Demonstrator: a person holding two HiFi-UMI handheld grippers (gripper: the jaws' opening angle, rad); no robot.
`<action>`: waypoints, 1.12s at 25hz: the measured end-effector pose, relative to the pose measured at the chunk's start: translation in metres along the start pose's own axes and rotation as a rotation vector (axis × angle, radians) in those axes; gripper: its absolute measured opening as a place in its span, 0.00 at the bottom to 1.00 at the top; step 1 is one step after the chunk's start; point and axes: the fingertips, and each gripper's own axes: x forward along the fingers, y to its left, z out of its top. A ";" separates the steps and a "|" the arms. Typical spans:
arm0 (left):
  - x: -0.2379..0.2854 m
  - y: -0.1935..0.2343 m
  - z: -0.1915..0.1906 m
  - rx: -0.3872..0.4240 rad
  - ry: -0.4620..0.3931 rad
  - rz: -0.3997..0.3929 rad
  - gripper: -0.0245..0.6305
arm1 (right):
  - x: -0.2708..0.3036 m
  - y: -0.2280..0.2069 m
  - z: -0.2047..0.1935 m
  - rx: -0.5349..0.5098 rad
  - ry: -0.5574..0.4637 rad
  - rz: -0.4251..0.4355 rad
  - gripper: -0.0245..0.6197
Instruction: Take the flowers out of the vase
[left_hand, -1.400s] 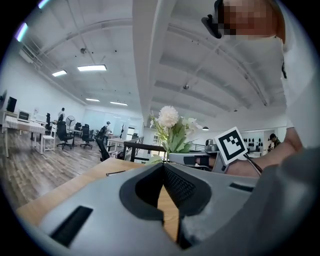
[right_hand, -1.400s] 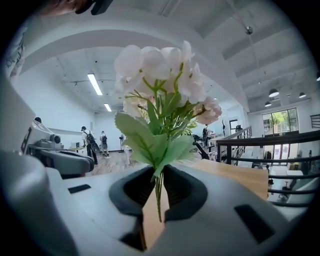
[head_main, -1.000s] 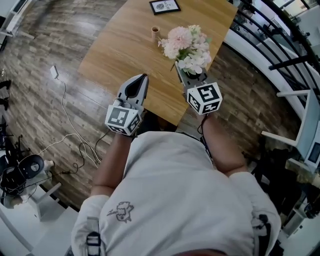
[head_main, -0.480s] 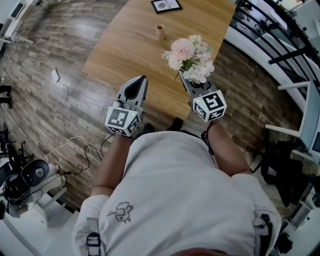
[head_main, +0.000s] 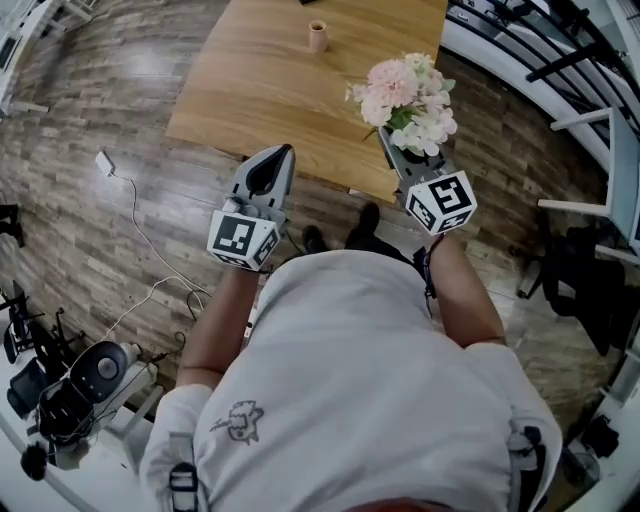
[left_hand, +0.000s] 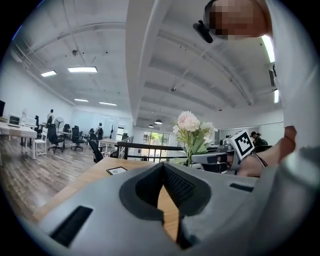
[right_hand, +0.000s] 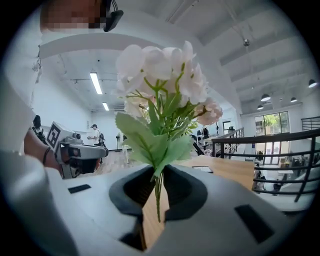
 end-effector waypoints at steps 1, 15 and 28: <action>-0.003 -0.003 -0.001 -0.002 0.004 -0.015 0.04 | -0.006 0.003 0.000 0.002 0.002 -0.009 0.12; -0.007 -0.065 0.006 0.007 -0.014 0.011 0.04 | -0.084 0.011 0.000 -0.029 -0.012 0.070 0.12; -0.008 -0.169 -0.006 -0.011 -0.027 0.083 0.04 | -0.176 0.004 -0.020 -0.040 0.003 0.197 0.12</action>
